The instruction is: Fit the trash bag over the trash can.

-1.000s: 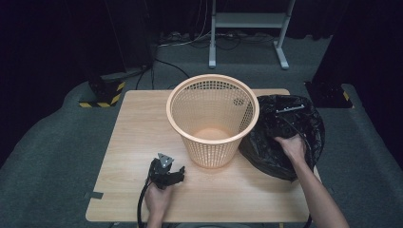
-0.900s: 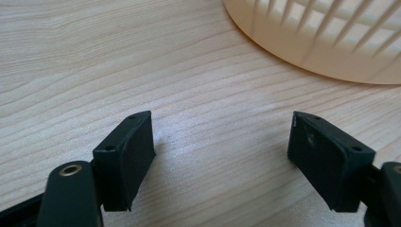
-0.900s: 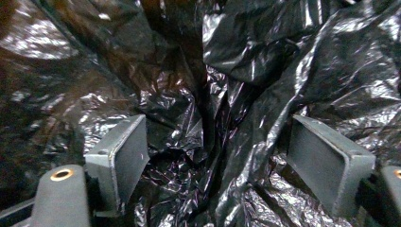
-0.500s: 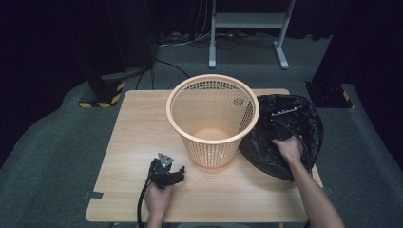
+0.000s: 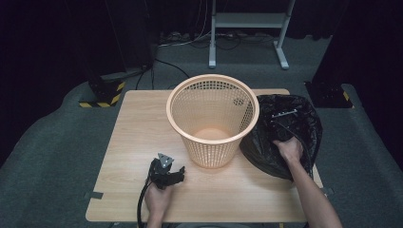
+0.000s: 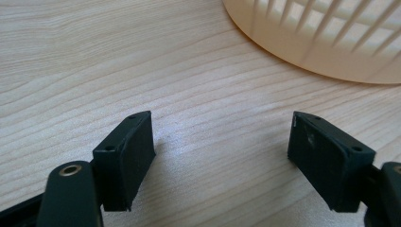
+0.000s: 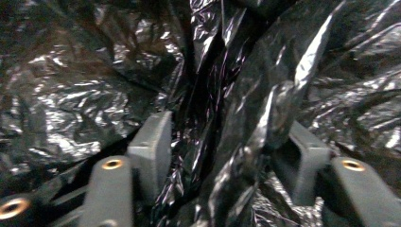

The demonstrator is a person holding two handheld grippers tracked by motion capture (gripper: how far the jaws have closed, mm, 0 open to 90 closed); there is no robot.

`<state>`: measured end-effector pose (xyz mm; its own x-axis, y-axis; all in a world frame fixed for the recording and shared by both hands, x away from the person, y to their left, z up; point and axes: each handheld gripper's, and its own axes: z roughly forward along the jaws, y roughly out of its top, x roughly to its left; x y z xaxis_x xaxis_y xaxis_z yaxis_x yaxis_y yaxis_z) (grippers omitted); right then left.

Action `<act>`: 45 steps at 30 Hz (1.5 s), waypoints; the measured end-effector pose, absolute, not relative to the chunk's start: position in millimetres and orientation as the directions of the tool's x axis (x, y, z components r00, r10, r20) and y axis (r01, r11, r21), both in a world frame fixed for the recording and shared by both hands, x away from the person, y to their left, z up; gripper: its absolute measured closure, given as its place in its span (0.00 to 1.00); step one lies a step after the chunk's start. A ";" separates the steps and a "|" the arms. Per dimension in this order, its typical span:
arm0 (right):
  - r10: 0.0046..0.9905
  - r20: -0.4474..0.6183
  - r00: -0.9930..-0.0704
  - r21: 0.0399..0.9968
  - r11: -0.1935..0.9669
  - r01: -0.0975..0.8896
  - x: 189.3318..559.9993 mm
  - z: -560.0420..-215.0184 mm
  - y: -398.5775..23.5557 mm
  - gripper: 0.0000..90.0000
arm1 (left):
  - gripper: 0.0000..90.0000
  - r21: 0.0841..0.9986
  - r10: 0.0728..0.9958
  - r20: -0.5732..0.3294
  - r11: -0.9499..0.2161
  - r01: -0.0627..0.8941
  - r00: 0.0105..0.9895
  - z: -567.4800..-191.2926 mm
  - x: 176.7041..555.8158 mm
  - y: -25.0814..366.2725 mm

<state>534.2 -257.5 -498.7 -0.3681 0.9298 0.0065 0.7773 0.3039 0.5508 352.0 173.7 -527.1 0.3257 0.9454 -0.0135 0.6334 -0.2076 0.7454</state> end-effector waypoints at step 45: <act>0.906 0.050 -0.420 0.621 0.301 0.724 504.2 -452.0 -300.2 0.98 | 0.26 0.747 0.944 -0.012 -0.210 0.631 0.328 -527.2 351.9 173.4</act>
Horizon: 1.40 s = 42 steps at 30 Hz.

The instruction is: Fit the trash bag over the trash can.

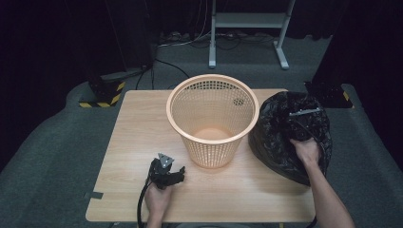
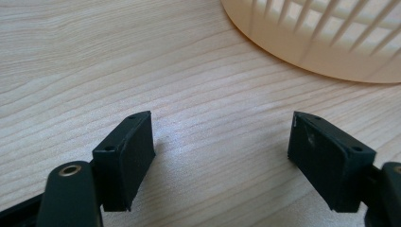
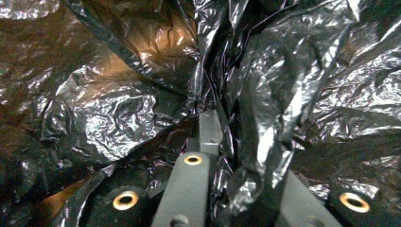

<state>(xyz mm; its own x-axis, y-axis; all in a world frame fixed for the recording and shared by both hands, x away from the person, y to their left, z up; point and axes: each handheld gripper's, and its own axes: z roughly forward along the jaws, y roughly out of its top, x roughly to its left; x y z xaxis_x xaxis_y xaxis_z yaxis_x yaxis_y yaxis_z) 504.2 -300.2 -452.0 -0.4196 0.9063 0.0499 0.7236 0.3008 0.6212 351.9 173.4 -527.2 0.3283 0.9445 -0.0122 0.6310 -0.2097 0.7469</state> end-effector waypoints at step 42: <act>0.884 0.027 -0.468 0.687 0.323 0.651 469.2 -387.3 -319.5 0.98 | 0.26 0.747 0.943 -0.011 -0.214 0.630 0.334 -527.1 352.1 173.6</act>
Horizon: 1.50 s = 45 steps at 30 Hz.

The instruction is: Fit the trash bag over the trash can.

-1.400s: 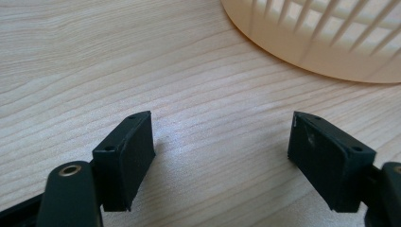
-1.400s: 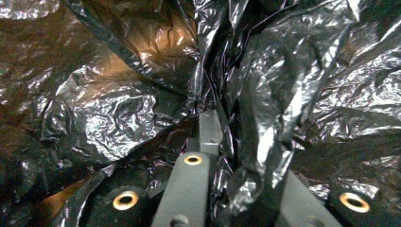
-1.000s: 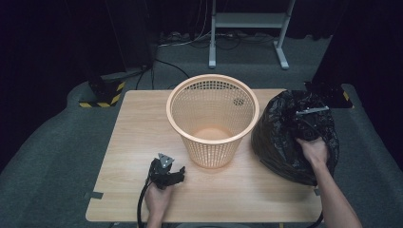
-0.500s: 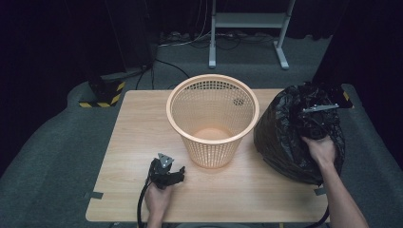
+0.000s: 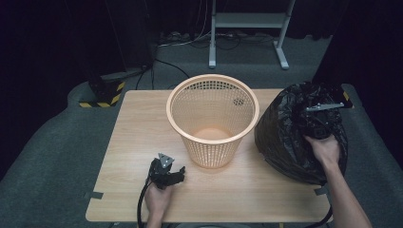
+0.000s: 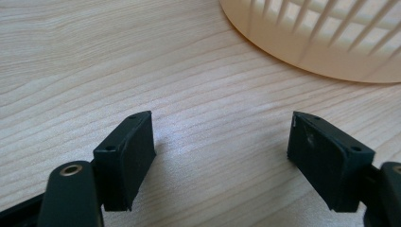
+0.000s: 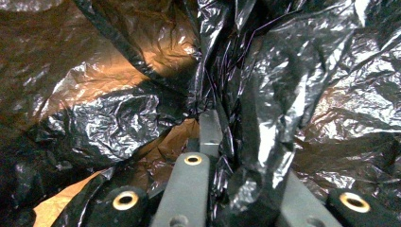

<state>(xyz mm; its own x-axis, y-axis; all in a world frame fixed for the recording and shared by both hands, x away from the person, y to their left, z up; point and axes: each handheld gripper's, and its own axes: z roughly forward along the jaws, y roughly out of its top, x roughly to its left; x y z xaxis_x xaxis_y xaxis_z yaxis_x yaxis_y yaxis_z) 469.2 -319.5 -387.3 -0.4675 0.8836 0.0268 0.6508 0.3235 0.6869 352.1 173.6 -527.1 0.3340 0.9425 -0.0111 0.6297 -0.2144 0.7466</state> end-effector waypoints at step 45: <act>0.846 0.006 -0.532 0.728 0.361 0.582 439.9 -294.7 -324.0 0.98 | 0.26 0.747 0.942 -0.010 -0.215 0.629 0.334 -527.1 352.1 173.5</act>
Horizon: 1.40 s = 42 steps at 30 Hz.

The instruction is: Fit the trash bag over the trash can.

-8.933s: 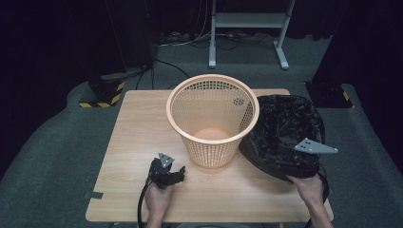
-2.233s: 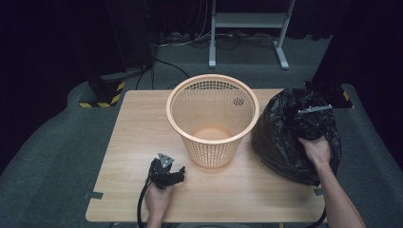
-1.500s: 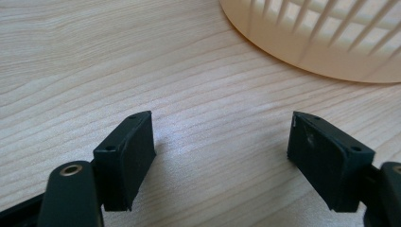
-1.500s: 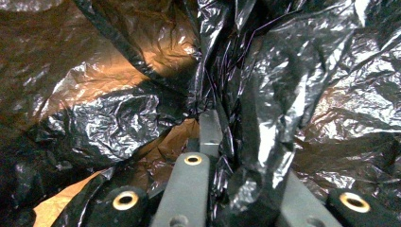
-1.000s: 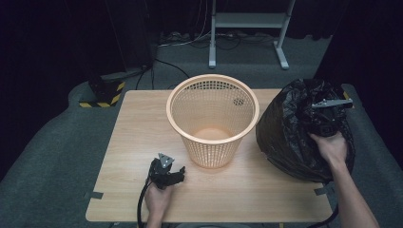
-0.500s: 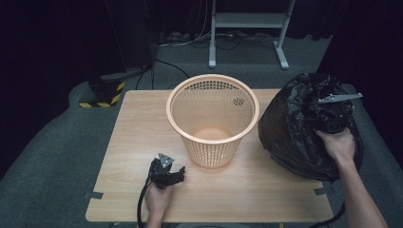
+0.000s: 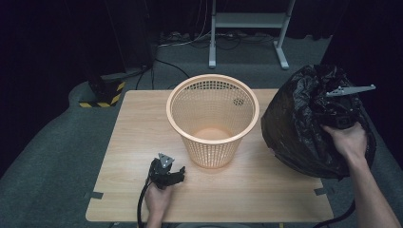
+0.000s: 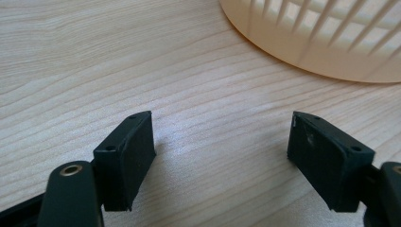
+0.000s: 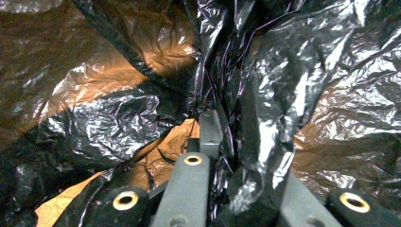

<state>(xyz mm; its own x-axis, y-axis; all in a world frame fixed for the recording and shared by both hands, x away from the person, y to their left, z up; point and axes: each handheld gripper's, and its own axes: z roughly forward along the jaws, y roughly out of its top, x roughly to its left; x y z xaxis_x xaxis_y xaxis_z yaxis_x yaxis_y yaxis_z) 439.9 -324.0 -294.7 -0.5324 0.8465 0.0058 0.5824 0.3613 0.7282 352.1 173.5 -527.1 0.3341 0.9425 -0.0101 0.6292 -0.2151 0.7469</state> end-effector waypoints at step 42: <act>0.784 -0.026 -0.620 0.774 0.408 0.483 443.2 -219.3 -291.0 0.98 | 0.26 0.747 0.943 -0.012 -0.213 0.630 0.333 -527.1 352.2 173.5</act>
<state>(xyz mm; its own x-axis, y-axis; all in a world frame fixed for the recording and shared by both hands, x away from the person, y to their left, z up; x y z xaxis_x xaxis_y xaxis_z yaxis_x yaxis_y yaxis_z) 443.2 -291.0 -219.3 -0.6203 0.7839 -0.0260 0.4833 0.4082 0.7744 352.2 173.5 -527.1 0.3328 0.9429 -0.0123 0.6302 -0.2127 0.7467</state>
